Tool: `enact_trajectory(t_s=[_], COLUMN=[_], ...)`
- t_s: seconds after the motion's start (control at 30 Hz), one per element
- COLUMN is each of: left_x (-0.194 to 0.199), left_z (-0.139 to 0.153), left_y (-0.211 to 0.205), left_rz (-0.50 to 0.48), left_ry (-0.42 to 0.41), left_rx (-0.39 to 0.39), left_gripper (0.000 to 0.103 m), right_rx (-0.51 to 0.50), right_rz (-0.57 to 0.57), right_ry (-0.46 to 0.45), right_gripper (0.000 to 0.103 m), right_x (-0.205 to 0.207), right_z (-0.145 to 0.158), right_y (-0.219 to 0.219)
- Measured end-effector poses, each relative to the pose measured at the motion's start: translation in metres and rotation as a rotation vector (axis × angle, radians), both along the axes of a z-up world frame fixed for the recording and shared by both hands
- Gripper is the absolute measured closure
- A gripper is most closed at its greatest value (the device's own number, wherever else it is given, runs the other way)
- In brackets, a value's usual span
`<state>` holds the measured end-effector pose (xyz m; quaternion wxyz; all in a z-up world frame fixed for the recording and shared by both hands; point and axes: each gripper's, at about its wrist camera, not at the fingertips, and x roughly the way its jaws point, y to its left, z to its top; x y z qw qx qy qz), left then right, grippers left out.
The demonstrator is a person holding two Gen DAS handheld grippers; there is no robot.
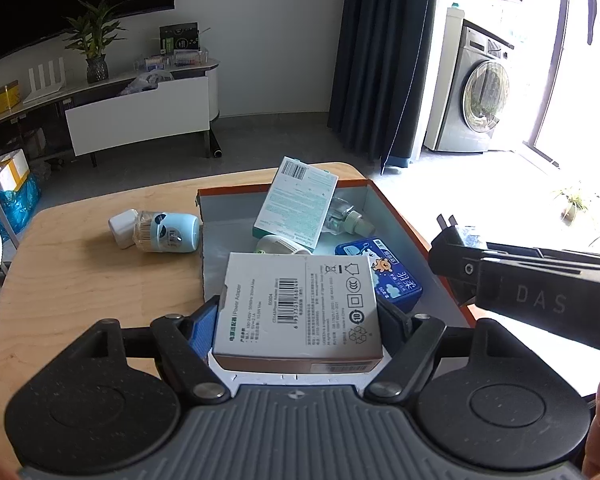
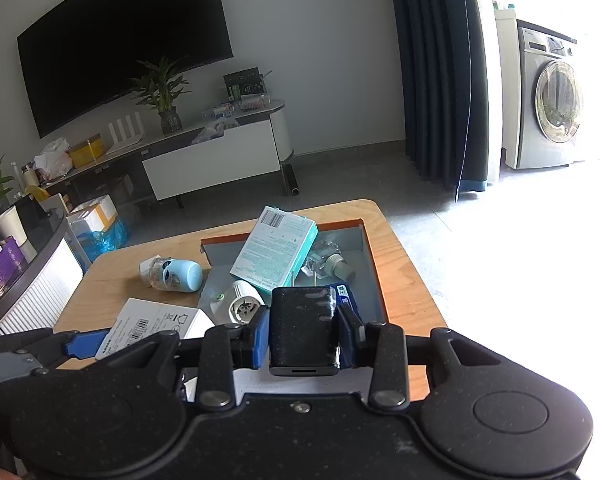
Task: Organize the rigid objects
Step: 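Carry the white printed box with left tool while right tool carries the black charger over the box, then lower and release the black charger with right tool while left tool releases the white printed box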
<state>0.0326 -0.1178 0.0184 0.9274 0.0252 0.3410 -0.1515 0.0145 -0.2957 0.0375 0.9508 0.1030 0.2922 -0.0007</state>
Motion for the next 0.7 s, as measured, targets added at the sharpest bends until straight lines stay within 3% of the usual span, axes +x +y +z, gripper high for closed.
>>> enact_trajectory(t_s=[0.7], left_x=[0.016], left_z=[-0.012], left_y=[-0.011], left_rz=[-0.040], left_ry=[0.039], left_rx=[0.003], left_gripper=[0.024], right_rx=[-0.001], right_rz=[0.010], right_ry=[0.034], right_gripper=[0.059], right_x=[0.027], right_z=[-0.006], right_y=[-0.001])
